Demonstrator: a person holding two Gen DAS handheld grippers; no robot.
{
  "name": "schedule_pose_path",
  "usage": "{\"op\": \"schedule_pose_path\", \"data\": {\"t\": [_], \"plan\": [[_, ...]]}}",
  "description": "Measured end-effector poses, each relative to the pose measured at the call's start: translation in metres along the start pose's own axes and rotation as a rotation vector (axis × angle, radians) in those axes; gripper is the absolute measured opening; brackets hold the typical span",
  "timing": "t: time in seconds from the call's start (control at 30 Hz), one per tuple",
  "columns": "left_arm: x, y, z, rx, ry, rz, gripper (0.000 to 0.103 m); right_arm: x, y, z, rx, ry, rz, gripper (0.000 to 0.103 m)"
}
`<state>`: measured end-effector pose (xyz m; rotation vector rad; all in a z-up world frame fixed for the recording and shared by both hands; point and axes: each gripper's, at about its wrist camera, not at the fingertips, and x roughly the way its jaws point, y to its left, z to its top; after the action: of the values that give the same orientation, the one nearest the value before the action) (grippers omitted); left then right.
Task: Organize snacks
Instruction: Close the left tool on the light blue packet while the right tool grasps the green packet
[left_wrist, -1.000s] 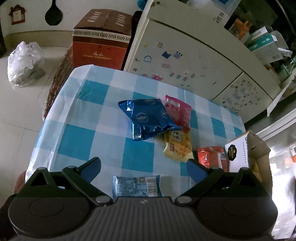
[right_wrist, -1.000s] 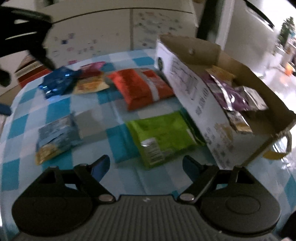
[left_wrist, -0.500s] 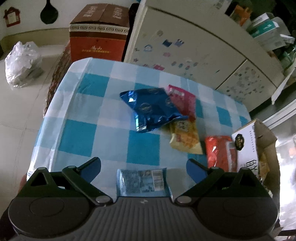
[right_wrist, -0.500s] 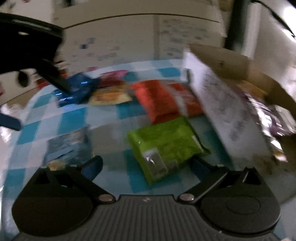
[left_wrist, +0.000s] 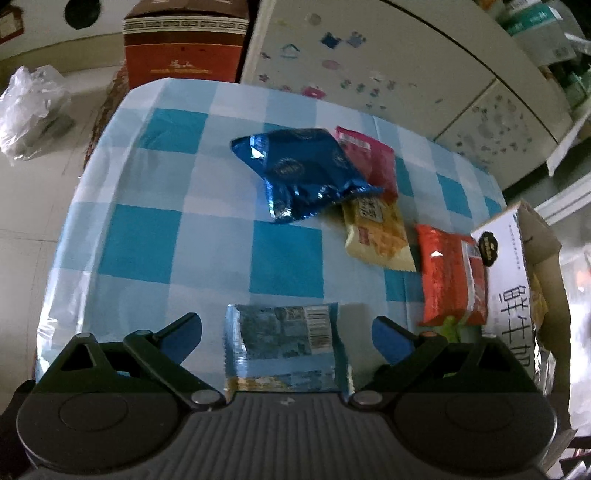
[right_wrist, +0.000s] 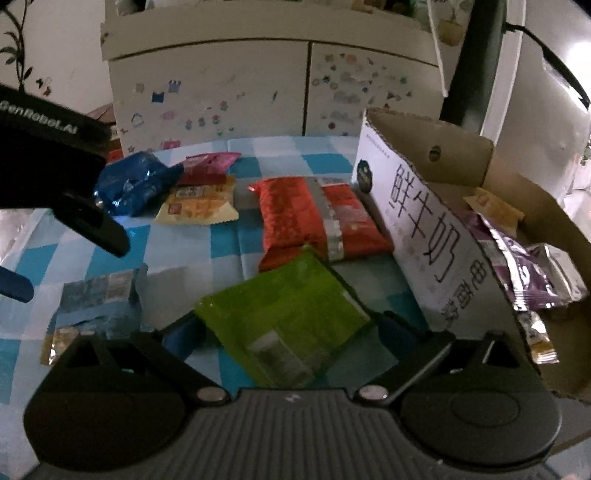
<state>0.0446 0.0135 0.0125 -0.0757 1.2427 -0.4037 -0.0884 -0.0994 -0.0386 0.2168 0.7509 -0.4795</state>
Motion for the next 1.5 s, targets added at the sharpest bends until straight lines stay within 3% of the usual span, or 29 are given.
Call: {"op": "schedule_pose_path", "data": {"t": [0.3,0.5,0.63,0.8,0.97,1.03,1.1,1.23,1.5], "plan": [[0.018,0.003,-0.007,0.048,0.02,0.074,0.101,-0.007,0.0,0.001,-0.022,0.012,0.13,0.096],[0.015,0.014,-0.007,0.039,0.007,0.161,0.102,-0.011,-0.003,0.004,-0.033,-0.019,0.087,0.097],[0.011,0.014,-0.007,0.051,-0.008,0.15,0.102,-0.001,-0.008,0.006,0.021,0.019,0.103,0.099],[0.017,0.008,-0.01,0.053,0.033,0.084,0.103,0.003,-0.008,0.005,0.032,0.016,0.111,0.101],[0.02,0.0,-0.021,0.131,0.01,0.15,0.103,0.004,-0.006,0.004,0.007,0.001,0.112,0.097],[0.018,0.0,-0.022,0.144,-0.001,0.147,0.099,0.002,-0.006,0.005,-0.005,-0.01,0.118,0.083],[0.015,-0.001,-0.021,0.161,-0.017,0.14,0.087,0.001,-0.007,0.006,-0.006,-0.009,0.137,0.081],[0.009,0.005,-0.017,0.121,-0.034,0.103,0.074,-0.002,-0.008,0.008,0.018,-0.013,0.168,0.078],[-0.01,0.008,-0.009,0.081,-0.103,0.064,0.072,-0.019,-0.008,0.018,0.018,-0.052,0.193,0.077]]}}
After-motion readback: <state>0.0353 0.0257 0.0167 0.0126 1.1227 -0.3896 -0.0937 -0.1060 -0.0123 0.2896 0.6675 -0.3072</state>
